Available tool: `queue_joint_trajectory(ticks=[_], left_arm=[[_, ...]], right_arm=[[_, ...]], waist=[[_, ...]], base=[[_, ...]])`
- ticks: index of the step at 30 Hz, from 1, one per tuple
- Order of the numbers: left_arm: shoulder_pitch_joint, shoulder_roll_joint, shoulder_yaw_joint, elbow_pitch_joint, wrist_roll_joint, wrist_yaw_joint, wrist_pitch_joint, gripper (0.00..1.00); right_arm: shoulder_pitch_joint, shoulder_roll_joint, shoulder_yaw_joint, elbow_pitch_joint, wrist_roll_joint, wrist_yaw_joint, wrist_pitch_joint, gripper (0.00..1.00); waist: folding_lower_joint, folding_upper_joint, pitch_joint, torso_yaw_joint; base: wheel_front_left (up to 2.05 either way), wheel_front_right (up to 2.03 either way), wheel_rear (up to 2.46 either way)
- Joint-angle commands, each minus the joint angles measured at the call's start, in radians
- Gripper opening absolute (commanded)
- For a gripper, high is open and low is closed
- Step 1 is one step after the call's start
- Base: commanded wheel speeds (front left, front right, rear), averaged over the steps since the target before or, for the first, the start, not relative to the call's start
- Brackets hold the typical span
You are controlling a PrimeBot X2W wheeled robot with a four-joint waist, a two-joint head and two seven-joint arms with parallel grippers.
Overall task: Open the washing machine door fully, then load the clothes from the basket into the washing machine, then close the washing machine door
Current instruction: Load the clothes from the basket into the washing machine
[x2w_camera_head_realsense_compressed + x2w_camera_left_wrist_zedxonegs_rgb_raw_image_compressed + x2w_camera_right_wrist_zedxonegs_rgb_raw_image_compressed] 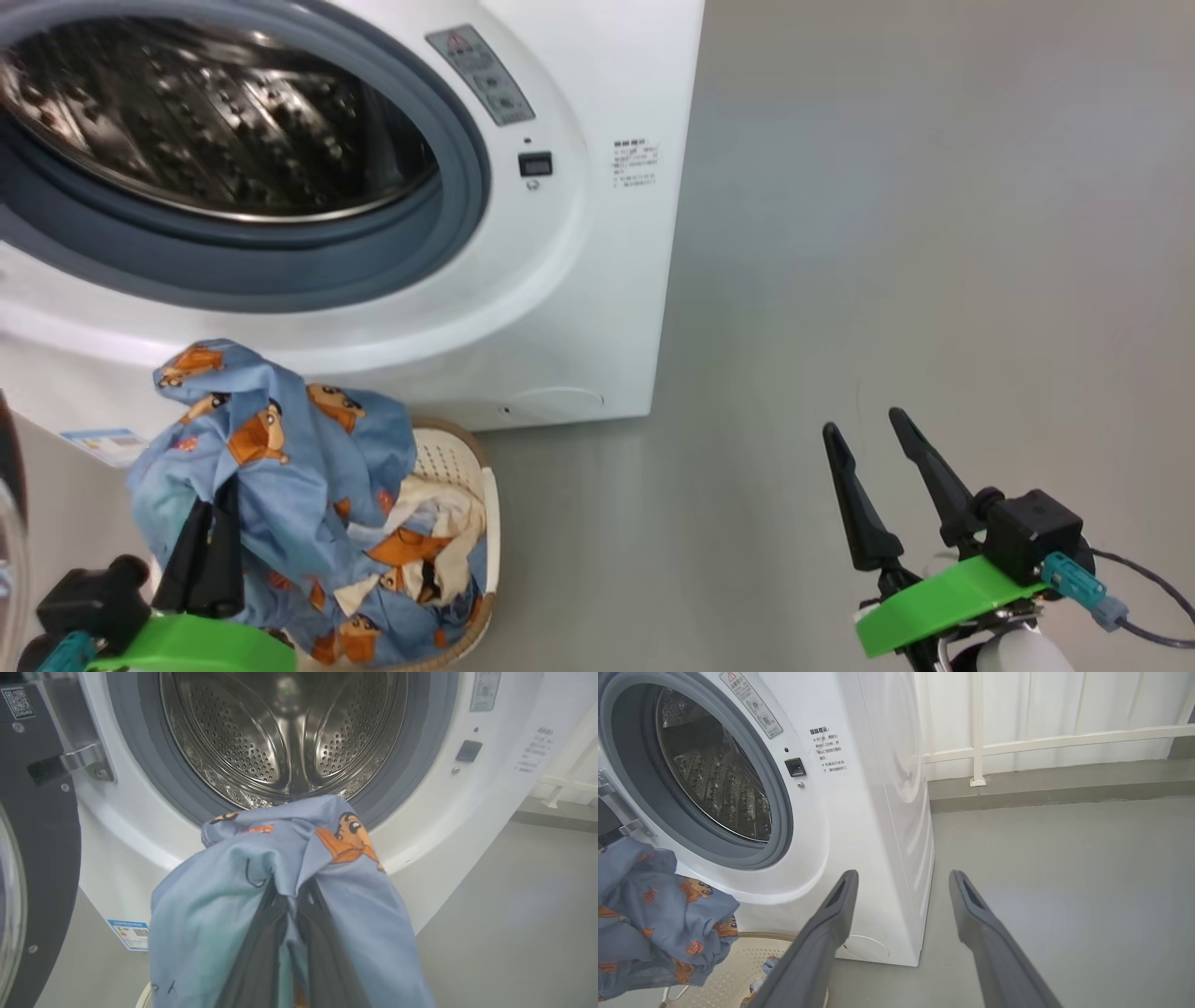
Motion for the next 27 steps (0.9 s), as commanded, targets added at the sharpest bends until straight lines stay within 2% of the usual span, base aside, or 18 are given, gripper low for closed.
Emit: queue_joint_trajectory(ticks=[1, 12, 27], left_arm=[[0.006, 0.012, 0.044, -0.049, 0.009, -0.002, -0.006, 0.00], [0.100, -0.019, 0.067, -0.154, 0.050, -0.003, -0.006, 0.00], [0.161, -0.038, 0.089, -0.178, 0.056, -0.003, -0.006, 0.00]], right_arm=[[0.009, 0.002, 0.015, -0.024, -0.011, 0.006, -0.005, 1.00], [0.062, 0.002, -0.020, -0.025, -0.005, 0.006, -0.005, 1.00], [0.107, 0.002, -0.020, -0.020, 0.009, 0.006, -0.005, 1.00]], waist=[[0.0001, 0.0000, -0.039, 0.011], [0.0001, 0.0000, -0.129, 0.013], [0.0001, 0.0000, -0.189, 0.001]], base=[[0.00, 0.00, 0.00], [0.00, 0.00, 0.00], [0.00, 0.00, 0.00]])
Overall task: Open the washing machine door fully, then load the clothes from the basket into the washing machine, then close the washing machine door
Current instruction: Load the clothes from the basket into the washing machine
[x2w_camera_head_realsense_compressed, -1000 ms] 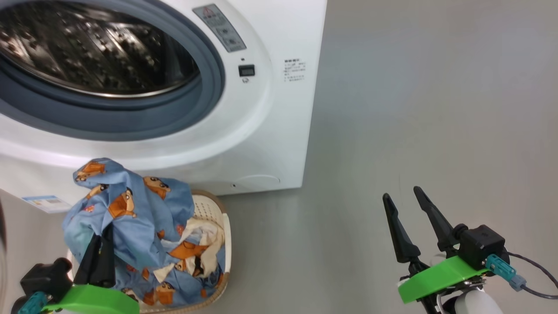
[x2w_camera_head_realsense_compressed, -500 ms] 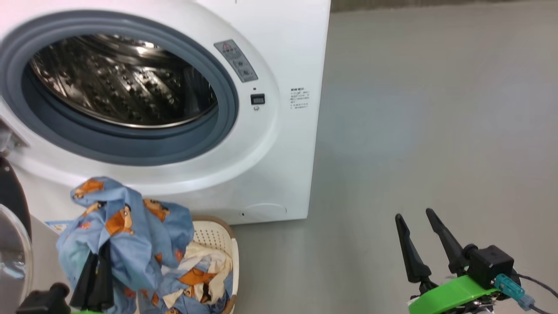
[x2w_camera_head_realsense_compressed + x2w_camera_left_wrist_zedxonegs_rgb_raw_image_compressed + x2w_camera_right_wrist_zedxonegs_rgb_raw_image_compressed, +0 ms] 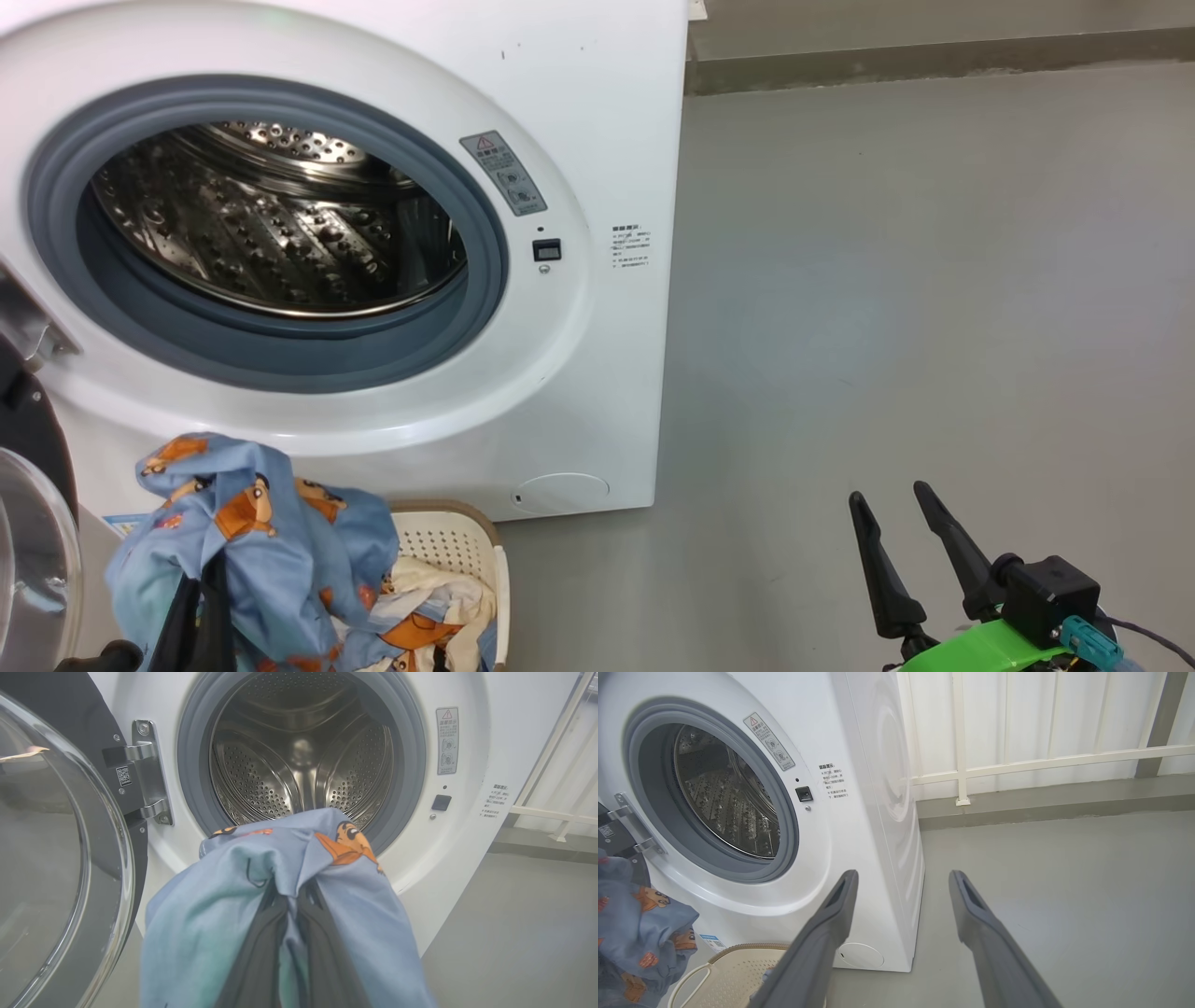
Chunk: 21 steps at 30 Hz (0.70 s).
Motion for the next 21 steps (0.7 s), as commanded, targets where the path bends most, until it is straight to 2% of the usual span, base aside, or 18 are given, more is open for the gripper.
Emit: queue_joint_trajectory(ticks=[1, 12, 21], left_arm=[[-0.016, 0.007, 0.036, -0.034, 0.012, -0.003, -0.006, 0.00], [-0.090, 0.010, 0.032, -0.036, 0.008, -0.003, -0.006, 0.00], [-0.321, 0.113, -0.006, 0.031, -0.009, -0.003, -0.006, 0.00]], right_arm=[[-0.010, 0.000, 0.018, -0.024, 0.004, 0.006, -0.005, 1.00], [-0.028, 0.000, 0.027, -0.040, 0.007, 0.006, -0.005, 1.00], [-0.076, 0.000, 0.038, -0.056, 0.006, 0.006, -0.005, 1.00]], waist=[[0.0001, 0.0000, -0.001, -0.002], [0.0001, 0.0000, 0.068, -0.022], [0.0001, 0.0000, 0.178, -0.069]], base=[[0.00, 0.00, 0.00], [0.00, 0.00, 0.00], [0.00, 0.00, 0.00]])
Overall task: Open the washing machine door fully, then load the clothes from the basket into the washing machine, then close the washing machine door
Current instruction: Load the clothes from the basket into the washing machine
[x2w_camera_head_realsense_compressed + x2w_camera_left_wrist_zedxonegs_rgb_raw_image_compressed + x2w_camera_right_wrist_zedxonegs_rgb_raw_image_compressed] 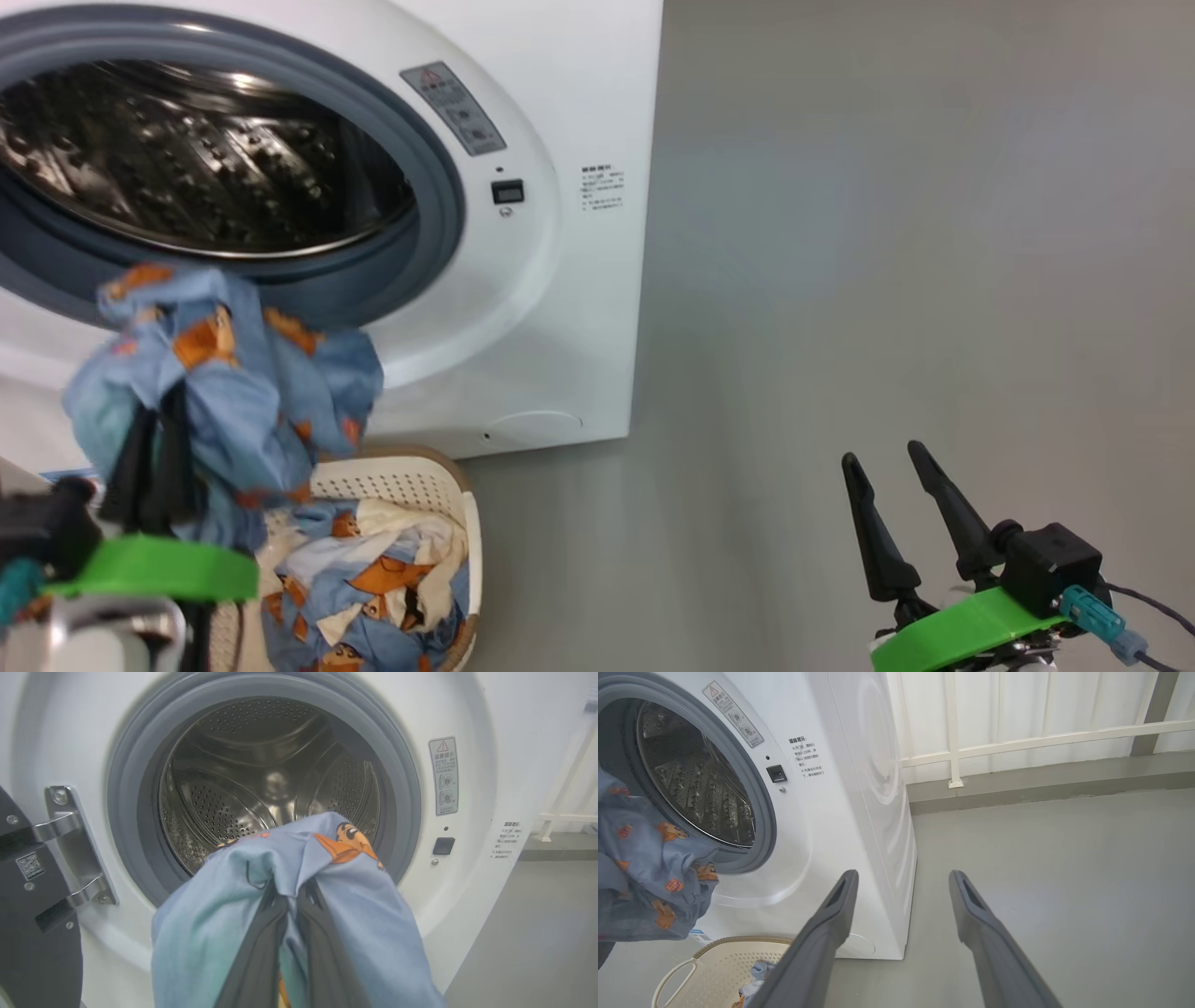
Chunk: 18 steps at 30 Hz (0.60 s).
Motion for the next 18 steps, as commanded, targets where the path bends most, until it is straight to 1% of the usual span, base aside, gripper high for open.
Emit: queue_joint_trajectory(ticks=[1, 7, 11, 12, 18], left_arm=[[-0.073, 0.048, 0.030, -0.009, -0.006, -0.003, -0.006, 0.00], [-0.251, 0.130, 0.023, 0.069, -0.017, -0.003, -0.006, 0.00], [-0.352, 0.166, 0.017, 0.121, -0.026, -0.003, -0.006, 0.00], [-0.352, 0.166, 0.017, 0.121, -0.026, -0.003, -0.006, 0.00], [-0.495, 0.217, 0.007, 0.190, -0.033, -0.003, -0.006, 0.00]], right_arm=[[-0.037, -0.001, 0.027, -0.027, 0.005, 0.006, -0.005, 1.00], [-0.076, -0.001, 0.029, -0.043, 0.010, 0.006, -0.005, 1.00], [-0.096, -0.001, 0.032, -0.053, 0.023, 0.006, -0.005, 1.00], [-0.096, -0.001, 0.032, -0.053, 0.023, 0.006, -0.005, 1.00], [-0.122, -0.001, 0.038, -0.067, 0.041, 0.006, -0.005, 1.00]], waist=[[-0.0001, 0.0000, 0.051, -0.032], [-0.0001, 0.0000, 0.138, -0.074], [-0.0001, 0.0000, 0.199, -0.103], [-0.0001, 0.0000, 0.199, -0.103], [-0.0001, 0.0000, 0.290, -0.135]], base=[[0.00, 0.00, 0.00], [0.00, 0.00, 0.00], [0.00, 0.00, 0.00], [0.00, 0.00, 0.00], [0.00, 0.00, 0.00]])
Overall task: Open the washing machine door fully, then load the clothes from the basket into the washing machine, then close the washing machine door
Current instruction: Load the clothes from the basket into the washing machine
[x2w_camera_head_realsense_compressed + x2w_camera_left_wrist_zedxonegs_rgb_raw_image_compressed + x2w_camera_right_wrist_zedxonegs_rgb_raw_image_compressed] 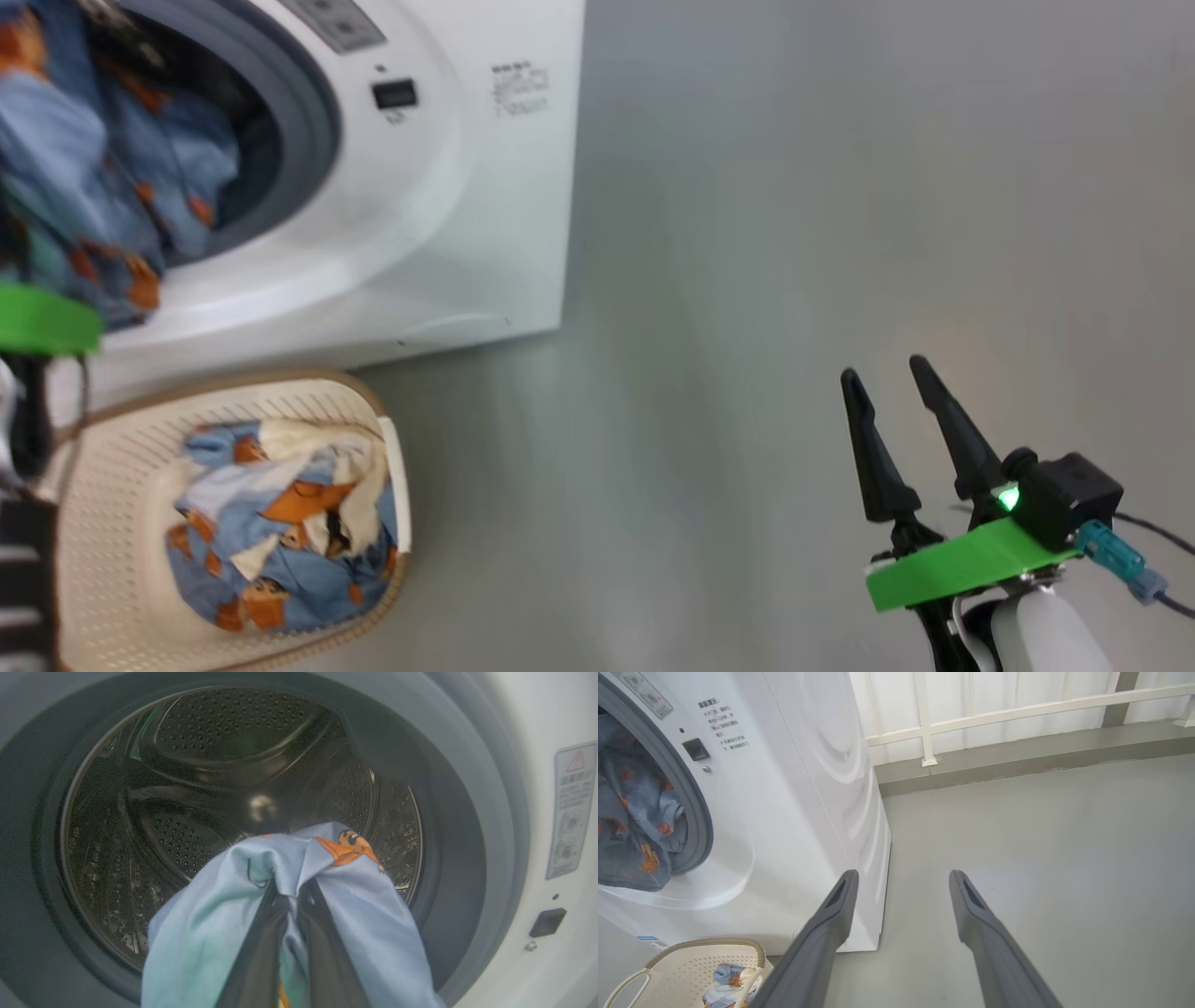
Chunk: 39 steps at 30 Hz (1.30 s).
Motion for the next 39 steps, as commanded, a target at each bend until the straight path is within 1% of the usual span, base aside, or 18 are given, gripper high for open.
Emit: queue_joint_trajectory(ticks=[1, 3, 8, 14, 18, 22, 27, 29, 35, 39], left_arm=[[-0.051, 0.058, 0.027, -0.012, -0.001, -0.003, -0.006, 0.00], [-0.094, 0.069, 0.024, 0.006, -0.001, -0.003, -0.006, 0.00], [-0.194, 0.095, -0.020, 0.059, 0.000, -0.003, -0.006, 0.00], [-0.323, 0.122, -0.064, 0.227, -0.022, -0.003, -0.006, 0.00], [-0.419, 0.143, -0.102, 0.340, -0.048, -0.003, 0.016, 0.00], [-0.523, 0.155, -0.125, 0.422, -0.119, -0.003, 0.067, 0.00], [-0.647, 0.225, -0.218, 0.454, -0.177, -0.003, 0.196, 0.00], [-0.684, 0.246, -0.241, 0.453, -0.206, -0.003, 0.232, 0.00], [-0.738, 0.291, -0.288, 0.444, -0.285, -0.003, 0.288, 0.00], [-0.756, 0.312, -0.309, 0.438, -0.314, -0.003, 0.296, 0.00]], right_arm=[[-0.020, -0.001, 0.032, -0.028, 0.015, 0.006, -0.005, 1.00], [-0.031, -0.001, 0.036, -0.032, 0.021, 0.006, -0.005, 1.00], [-0.051, -0.001, 0.046, -0.036, 0.032, 0.006, -0.005, 1.00], [-0.073, -0.001, 0.059, -0.042, 0.045, 0.006, -0.005, 1.00], [-0.080, -0.001, 0.067, -0.043, 0.050, 0.006, -0.005, 1.00], [-0.085, -0.001, 0.074, -0.045, 0.054, 0.006, -0.005, 1.00], [-0.106, -0.001, 0.085, -0.055, 0.066, 0.006, -0.005, 1.00], [-0.114, -0.001, 0.090, -0.055, 0.077, 0.006, -0.005, 1.00], [-0.145, -0.001, 0.115, -0.053, 0.108, 0.006, -0.005, 1.00], [-0.156, -0.001, 0.123, -0.055, 0.116, 0.006, -0.005, 1.00]], waist=[[-0.0002, 0.0000, 0.082, -0.047], [-0.0002, 0.0000, 0.110, -0.054], [-0.0002, 0.0000, 0.177, -0.059], [-0.0002, 0.0000, 0.244, -0.058], [-0.0002, 0.0000, 0.278, -0.054], [-0.0002, 0.0000, 0.312, -0.053], [-0.0002, 0.0000, 0.369, -0.057], [-0.0002, 0.0000, 0.390, -0.057], [-0.0002, 0.0000, 0.431, -0.065], [-0.0002, 0.0000, 0.447, -0.072]], base=[[0.00, 0.00, 0.00], [0.00, 0.00, 0.00], [0.00, 0.00, 0.00], [0.00, 0.00, 0.00], [0.00, 0.00, 0.00], [0.00, 0.00, 0.00], [0.00, 0.00, 0.00], [0.00, 0.00, 0.00], [0.00, 0.00, 0.00], [0.00, 0.00, 0.00]])
